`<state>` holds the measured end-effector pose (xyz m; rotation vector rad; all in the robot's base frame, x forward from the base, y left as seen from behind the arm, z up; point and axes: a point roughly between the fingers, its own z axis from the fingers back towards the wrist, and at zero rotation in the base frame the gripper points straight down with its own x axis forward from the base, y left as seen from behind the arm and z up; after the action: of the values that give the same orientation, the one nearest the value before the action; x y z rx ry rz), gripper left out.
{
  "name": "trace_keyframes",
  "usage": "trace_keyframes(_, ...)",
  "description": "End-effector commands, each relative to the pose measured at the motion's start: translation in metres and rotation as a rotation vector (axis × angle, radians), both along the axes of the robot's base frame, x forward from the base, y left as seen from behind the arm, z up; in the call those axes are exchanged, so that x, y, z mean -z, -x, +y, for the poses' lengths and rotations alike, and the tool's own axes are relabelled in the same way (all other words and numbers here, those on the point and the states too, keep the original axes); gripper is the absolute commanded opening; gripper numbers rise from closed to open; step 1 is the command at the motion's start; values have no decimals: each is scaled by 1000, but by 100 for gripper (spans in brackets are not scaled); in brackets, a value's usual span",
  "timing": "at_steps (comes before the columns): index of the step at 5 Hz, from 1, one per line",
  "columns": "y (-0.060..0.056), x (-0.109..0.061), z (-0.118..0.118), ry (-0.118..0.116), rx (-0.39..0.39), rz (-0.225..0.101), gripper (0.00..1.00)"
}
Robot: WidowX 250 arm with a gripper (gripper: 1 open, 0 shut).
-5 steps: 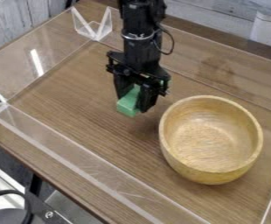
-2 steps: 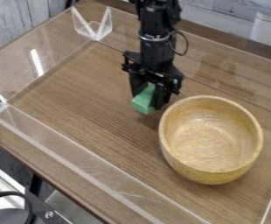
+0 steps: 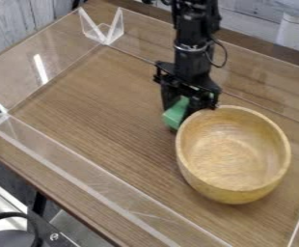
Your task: Remove the green block from inside the brown bowl and put it on the table
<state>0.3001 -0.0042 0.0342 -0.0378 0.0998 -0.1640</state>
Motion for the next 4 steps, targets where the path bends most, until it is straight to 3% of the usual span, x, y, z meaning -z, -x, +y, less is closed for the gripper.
trace_keyframes(1,-12,-13,6,-1,-16,-60,0)
trace_keyframes(4,-5,-25,27,-5,-75,-90,0)
